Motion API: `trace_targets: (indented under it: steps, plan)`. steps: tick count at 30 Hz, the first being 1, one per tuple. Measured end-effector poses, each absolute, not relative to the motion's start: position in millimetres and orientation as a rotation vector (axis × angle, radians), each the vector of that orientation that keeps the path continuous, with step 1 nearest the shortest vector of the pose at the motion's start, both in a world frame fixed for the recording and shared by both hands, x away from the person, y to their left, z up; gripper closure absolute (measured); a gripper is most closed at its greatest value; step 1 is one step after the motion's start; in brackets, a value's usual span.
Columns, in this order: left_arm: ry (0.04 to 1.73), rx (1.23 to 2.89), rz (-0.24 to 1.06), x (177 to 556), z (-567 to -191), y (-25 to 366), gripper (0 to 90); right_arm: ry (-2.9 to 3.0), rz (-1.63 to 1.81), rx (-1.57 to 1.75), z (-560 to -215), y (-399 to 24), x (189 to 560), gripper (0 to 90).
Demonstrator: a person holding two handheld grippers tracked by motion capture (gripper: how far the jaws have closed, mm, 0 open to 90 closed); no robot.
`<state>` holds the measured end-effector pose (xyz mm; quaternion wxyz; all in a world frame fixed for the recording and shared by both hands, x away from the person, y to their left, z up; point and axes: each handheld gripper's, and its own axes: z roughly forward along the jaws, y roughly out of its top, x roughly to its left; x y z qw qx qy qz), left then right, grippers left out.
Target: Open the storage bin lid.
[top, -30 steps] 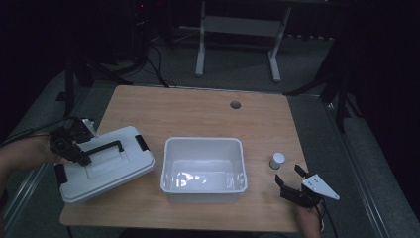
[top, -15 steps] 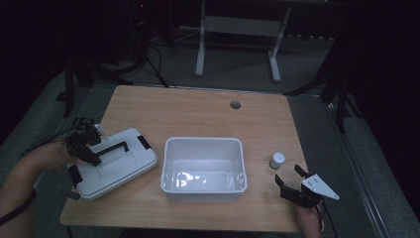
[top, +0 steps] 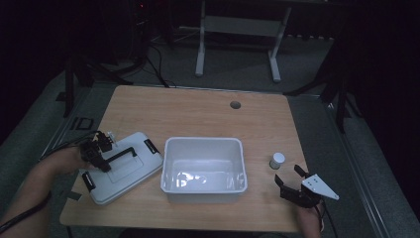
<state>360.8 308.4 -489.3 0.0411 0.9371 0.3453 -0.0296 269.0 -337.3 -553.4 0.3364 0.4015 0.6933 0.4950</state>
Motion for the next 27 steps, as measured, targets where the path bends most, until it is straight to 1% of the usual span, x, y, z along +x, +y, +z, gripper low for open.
trace_targets:
  steps: [3,5,6,7,8,9,10,11,12,13,19,21,27]
  plan:
    - [1.048,2.871,-0.104,361.8,-492.2,308.0,82.3,1.809,1.29,1.047,-553.4,-337.3,269.1,14.6]
    - [1.039,2.859,-0.105,361.2,-491.5,307.4,72.9,1.811,1.287,1.047,-553.3,-337.1,269.2,14.6]
    - [1.041,2.852,-0.102,361.0,-491.1,307.4,59.0,1.812,1.286,1.047,-553.3,-337.0,269.3,14.6]
    - [1.052,2.847,-0.088,361.2,-490.5,307.9,58.1,1.813,1.285,1.047,-553.3,-336.9,269.3,14.6]
    - [1.068,2.838,-0.085,361.4,-490.6,308.7,51.0,1.814,1.283,1.046,-553.3,-336.6,269.3,14.6]
    - [1.077,2.832,-0.075,361.5,-490.6,310.0,45.9,1.817,1.282,1.049,-553.2,-336.5,269.4,14.6]
    - [1.074,2.837,-0.043,360.2,-490.9,310.1,43.7,1.823,1.282,1.05,-553.2,-336.4,269.6,14.6]
    - [1.074,2.837,-0.043,360.2,-490.9,310.1,40.1,1.827,1.28,1.049,-553.2,-336.2,269.7,14.6]
    - [1.077,2.836,-0.029,359.3,-491.5,310.6,40.1,1.827,1.28,1.049,-553.2,-336.2,269.7,14.6]
    - [1.079,2.828,-0.035,358.7,-491.9,311.5,34.8,1.836,1.275,1.045,-553.1,-335.7,270.3,14.6]
    - [1.119,2.816,-0.031,357.1,-491.8,315.4,31.8,1.894,1.249,1.034,-552.2,-333.3,272.9,14.2]
    - [1.125,2.811,-0.033,356.9,-491.4,315.2,28.9,1.909,1.251,1.042,-551.0,-334.2,273.4,14.2]
    - [1.111,2.842,-0.036,356.3,-492.3,315.7,28.9,1.993,1.202,1.116,-546.5,-338.6,275.4,14.2]
